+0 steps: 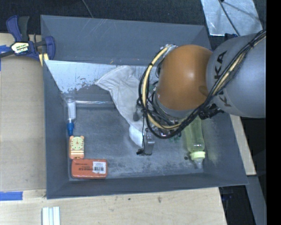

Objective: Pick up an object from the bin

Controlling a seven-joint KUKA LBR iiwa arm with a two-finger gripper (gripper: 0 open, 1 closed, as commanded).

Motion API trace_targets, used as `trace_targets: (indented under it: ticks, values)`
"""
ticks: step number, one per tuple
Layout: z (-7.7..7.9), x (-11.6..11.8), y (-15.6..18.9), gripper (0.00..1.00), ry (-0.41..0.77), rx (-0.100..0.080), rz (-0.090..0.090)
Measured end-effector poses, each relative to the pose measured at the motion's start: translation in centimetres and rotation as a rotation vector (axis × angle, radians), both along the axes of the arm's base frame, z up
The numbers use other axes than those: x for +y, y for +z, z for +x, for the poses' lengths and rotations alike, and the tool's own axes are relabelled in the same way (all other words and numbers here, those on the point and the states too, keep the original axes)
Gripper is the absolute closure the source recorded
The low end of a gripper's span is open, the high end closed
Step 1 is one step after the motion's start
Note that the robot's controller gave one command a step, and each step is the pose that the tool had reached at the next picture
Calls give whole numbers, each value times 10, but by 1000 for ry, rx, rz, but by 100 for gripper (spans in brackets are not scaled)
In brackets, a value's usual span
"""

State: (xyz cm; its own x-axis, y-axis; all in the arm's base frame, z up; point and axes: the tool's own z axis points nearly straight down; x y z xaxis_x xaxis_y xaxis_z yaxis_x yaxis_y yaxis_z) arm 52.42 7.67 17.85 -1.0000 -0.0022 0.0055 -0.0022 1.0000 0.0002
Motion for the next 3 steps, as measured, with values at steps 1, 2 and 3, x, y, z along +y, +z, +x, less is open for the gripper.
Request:
trace_targets:
  ticks: [1,2,3]
  values:
    - [2,0,5,0,-2,-9,1]
    - [29,-27,-48,0,-83,-13,1]
    - [48,-36,-87,0,129,-9,0]
